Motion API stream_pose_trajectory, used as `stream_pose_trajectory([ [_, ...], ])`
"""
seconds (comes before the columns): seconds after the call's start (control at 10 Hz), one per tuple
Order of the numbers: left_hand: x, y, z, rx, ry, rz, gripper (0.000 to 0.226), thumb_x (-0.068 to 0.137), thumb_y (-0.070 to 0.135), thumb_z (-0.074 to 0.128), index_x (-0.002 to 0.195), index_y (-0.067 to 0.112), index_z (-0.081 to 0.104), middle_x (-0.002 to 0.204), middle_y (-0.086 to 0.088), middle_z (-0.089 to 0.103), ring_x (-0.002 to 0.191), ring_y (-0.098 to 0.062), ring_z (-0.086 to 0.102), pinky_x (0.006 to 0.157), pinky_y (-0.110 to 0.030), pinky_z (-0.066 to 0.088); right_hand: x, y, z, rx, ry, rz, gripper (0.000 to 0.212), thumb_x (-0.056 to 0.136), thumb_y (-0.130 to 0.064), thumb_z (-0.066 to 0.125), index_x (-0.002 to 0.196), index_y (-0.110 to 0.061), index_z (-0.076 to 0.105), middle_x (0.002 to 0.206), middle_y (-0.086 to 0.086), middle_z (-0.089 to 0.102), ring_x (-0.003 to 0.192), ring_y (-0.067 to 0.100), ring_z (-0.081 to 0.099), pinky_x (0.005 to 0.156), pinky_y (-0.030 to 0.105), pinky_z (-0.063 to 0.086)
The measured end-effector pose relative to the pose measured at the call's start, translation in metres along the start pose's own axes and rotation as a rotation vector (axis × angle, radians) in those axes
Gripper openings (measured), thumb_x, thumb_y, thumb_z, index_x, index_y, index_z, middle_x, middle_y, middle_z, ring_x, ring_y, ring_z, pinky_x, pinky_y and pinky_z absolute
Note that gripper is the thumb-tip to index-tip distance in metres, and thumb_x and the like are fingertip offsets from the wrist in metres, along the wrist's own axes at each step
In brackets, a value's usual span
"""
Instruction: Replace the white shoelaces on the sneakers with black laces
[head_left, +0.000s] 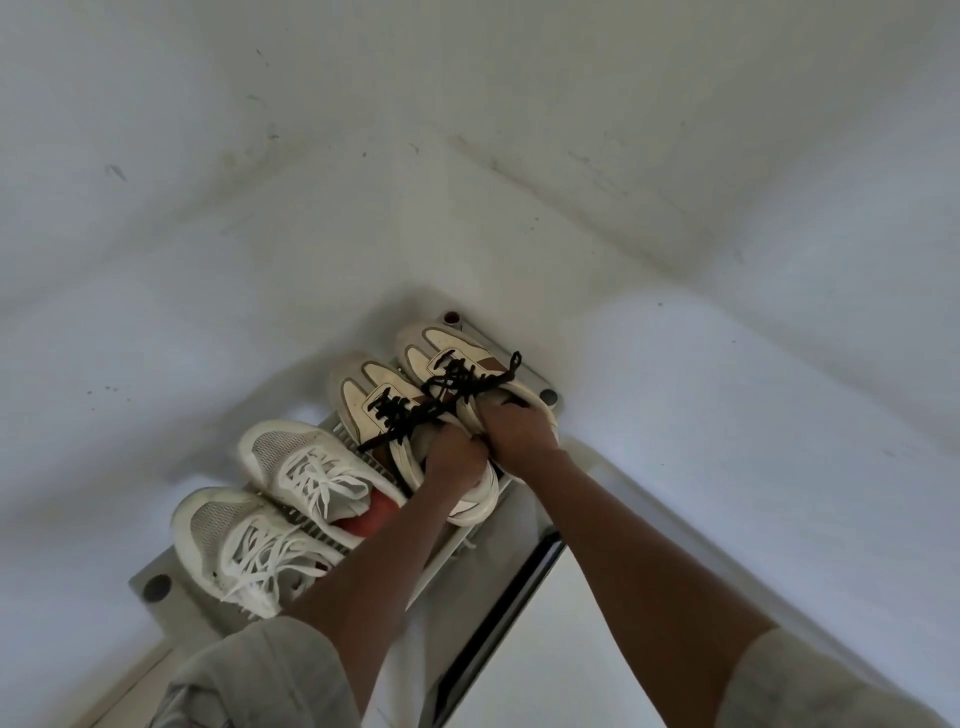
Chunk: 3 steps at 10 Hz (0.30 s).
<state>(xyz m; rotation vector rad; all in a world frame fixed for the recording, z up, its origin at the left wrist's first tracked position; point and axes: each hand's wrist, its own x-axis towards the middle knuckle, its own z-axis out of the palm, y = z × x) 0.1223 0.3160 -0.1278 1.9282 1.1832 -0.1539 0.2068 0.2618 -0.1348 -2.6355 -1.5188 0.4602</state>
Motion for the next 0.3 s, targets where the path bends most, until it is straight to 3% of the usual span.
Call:
stream_pose_trajectory([
  [0.1,-0.009,0.007,-0.013,0.035,-0.018,0.017,0.020,0.090,0.011,0.049,0.071,0.007,0.051,0.072,-0.006,0.056,0.082,-0.026,0.056,0.068,-0.027,0.043,-0.012,-0.004,-0.018,0.085,0.011,0.031,0.032,0.088,-0.014,0.052,0.120,-0.014,0.051,0.109,0.007,0.066,0.103,0.028,0.062,0.088,0.041,0.048],
  [0.2,-0.028,0.023,-0.028,0.157,0.026,0.047,0.034,0.091,0.021,0.051,0.114,-0.004,0.053,0.112,-0.018,0.059,0.106,-0.033,0.056,0.083,-0.034,0.043,-0.037,-0.003,-0.045,0.209,0.074,0.092,0.041,0.087,-0.012,0.052,0.128,-0.017,0.052,0.115,0.007,0.064,0.111,0.028,0.055,0.095,0.040,0.039],
  [0.3,-0.060,0.051,-0.042,0.220,0.093,0.199,0.043,0.093,0.026,0.053,0.124,-0.002,0.047,0.121,-0.020,0.054,0.112,-0.033,0.052,0.089,-0.039,0.044,-0.067,0.004,-0.077,0.316,0.198,0.199,0.041,0.089,-0.013,0.050,0.130,-0.016,0.051,0.122,0.005,0.060,0.114,0.027,0.052,0.094,0.038,0.036],
])
